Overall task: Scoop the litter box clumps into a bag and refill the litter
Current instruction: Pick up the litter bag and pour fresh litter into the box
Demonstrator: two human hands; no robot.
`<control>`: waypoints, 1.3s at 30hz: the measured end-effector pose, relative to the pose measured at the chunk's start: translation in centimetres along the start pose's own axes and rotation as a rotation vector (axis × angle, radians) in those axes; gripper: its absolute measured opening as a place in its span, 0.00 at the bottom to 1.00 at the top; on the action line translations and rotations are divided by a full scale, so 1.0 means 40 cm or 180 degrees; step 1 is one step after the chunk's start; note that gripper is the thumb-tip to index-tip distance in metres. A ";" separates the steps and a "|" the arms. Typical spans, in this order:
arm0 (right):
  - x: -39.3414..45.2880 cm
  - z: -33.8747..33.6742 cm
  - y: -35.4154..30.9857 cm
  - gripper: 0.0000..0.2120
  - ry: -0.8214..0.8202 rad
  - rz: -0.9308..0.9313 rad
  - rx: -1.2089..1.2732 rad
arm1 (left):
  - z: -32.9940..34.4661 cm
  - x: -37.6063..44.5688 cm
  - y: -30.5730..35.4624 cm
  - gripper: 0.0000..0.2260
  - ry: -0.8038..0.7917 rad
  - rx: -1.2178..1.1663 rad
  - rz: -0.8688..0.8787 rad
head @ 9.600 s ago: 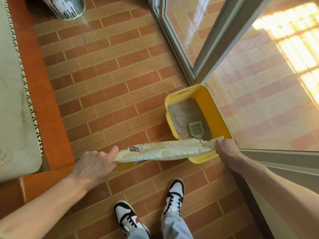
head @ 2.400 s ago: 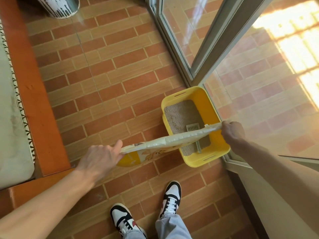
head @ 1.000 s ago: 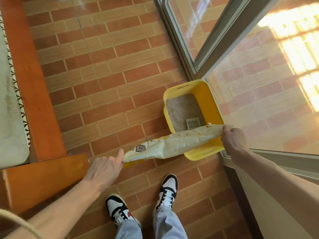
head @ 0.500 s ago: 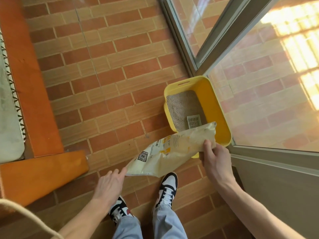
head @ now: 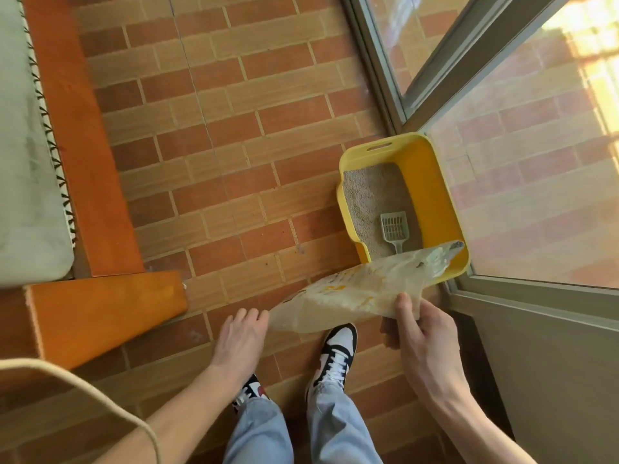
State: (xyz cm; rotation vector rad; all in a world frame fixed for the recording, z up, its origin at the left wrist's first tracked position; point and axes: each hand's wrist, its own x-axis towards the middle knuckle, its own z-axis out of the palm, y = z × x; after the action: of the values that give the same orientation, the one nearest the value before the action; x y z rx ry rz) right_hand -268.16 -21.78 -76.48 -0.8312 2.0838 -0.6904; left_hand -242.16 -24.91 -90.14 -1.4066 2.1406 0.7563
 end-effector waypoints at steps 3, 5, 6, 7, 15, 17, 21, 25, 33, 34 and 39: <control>-0.027 0.020 -0.009 0.27 -0.0052 0.0075 -0.0022 | -0.052 -0.001 0.052 0.19 0.0239 -0.0374 0.0372; -0.048 0.033 -0.019 0.28 -0.0132 0.0048 -0.0100 | -0.088 -0.006 0.099 0.25 0.0274 -0.0461 0.0693; -0.058 0.040 -0.025 0.27 -0.0152 0.0042 -0.0096 | -0.103 -0.009 0.124 0.26 0.0335 -0.0471 0.0837; -0.067 0.047 -0.031 0.26 -0.0137 0.0042 -0.0101 | -0.120 -0.015 0.151 0.25 0.0448 -0.0499 0.0973; -0.095 0.124 -0.022 0.24 0.0176 0.0045 -0.0365 | -0.176 -0.034 0.277 0.10 0.1595 -0.1079 0.1166; -0.099 0.146 -0.008 0.25 0.0142 0.0026 -0.0560 | -0.177 -0.030 0.266 0.10 0.1596 -0.1100 0.1080; -0.103 0.192 -0.007 0.21 0.0000 -0.0273 -0.1026 | -0.162 -0.045 0.222 0.07 0.1456 -0.1250 0.0968; -0.118 0.235 -0.009 0.18 -0.0179 -0.0561 -0.1139 | -0.137 -0.056 0.160 0.05 0.1314 -0.1176 0.0904; -0.037 0.176 0.002 0.07 0.0016 -0.1559 -0.2184 | -0.079 -0.094 0.052 0.04 0.1345 -0.1088 0.0770; -0.002 0.166 0.006 0.19 0.0023 -0.1683 -0.2541 | -0.072 -0.094 0.040 0.04 0.1303 -0.1112 0.0753; 0.151 0.171 -0.002 0.42 -0.0625 -0.2318 -0.3754 | -0.040 -0.098 -0.008 0.08 0.1326 -0.0998 0.0859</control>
State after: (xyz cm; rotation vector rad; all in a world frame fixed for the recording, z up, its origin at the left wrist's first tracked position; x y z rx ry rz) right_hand -265.53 -27.64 -82.94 -2.2402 1.8574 0.4038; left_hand -240.57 -23.46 -86.50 -1.5577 2.6644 1.0075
